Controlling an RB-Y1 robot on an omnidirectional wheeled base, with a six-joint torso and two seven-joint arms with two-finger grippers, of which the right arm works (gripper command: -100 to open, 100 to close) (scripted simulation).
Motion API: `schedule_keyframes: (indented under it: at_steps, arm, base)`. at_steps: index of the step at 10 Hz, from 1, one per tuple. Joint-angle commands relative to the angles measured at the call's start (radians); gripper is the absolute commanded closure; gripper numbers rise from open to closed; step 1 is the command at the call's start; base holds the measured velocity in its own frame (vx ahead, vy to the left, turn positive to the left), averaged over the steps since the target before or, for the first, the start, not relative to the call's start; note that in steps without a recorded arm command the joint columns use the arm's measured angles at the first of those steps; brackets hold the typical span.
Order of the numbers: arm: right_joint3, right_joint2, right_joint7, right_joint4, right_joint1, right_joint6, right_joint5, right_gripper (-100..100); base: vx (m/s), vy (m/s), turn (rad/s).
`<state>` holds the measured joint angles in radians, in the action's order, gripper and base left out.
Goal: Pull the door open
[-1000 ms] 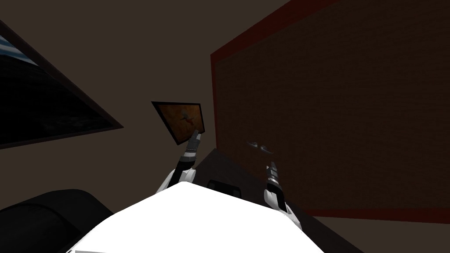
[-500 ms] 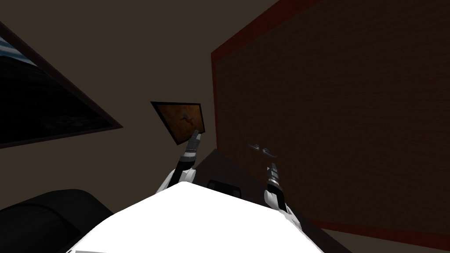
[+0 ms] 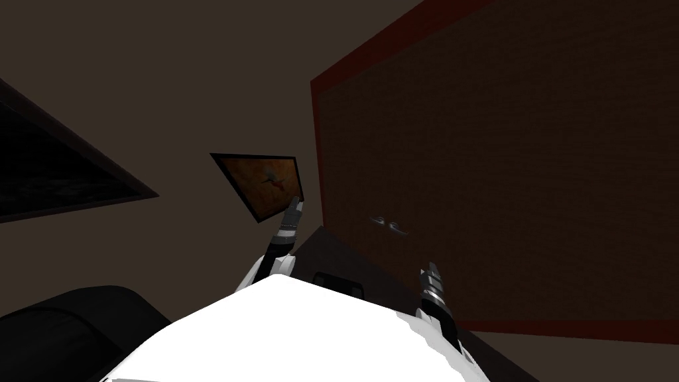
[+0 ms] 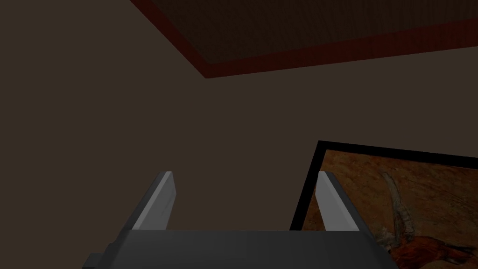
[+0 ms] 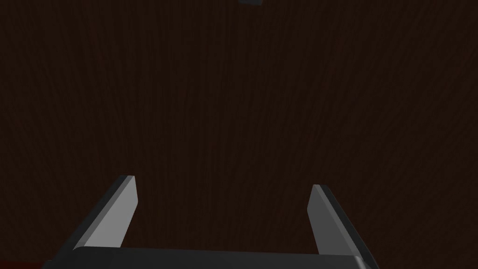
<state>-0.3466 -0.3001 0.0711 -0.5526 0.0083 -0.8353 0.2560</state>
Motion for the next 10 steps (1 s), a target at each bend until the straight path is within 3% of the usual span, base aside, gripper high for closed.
schedule_keyframes:
  at_steps: [1, 4, 7, 9, 10]
  arm:
    - [-0.008, -0.008, 0.004, -0.001, 0.014, -0.002, 0.005, -100]
    - [0.002, -0.001, 0.009, -0.003, 0.001, -0.007, 0.0, -100]
    - [0.033, 0.028, 0.01, -0.018, -0.04, -0.01, -0.016, -100]
    - [0.033, 0.028, 0.01, -0.018, -0.04, -0.01, -0.016, -100]
    - [0.031, 0.031, 0.006, -0.043, -0.032, 0.005, -0.015, -100]
  base:
    - [0.12, -0.082, 0.02]
    - [0.159, -0.083, 0.06]
    - [0.189, -0.074, 0.154]
    - [0.116, 0.018, 0.021]
    - [0.017, 0.01, -0.006]
